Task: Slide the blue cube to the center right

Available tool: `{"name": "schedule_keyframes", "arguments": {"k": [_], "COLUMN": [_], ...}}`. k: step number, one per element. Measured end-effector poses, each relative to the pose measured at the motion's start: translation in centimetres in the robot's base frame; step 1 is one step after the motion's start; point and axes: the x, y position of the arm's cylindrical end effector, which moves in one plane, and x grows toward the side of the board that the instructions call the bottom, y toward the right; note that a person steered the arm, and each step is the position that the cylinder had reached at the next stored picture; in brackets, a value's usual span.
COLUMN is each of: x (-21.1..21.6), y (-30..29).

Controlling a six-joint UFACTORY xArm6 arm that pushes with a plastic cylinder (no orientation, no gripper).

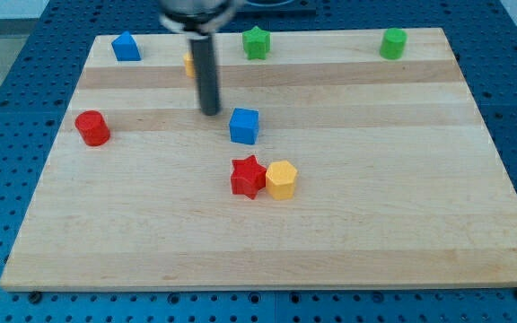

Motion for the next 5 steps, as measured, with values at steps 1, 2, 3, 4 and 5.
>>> {"name": "schedule_keyframes", "arguments": {"k": [1,2,3,4,5], "x": [3.1,4.5,4.4,4.2,4.3], "y": [-2.8,3.4,15.8,25.8,26.3]}}
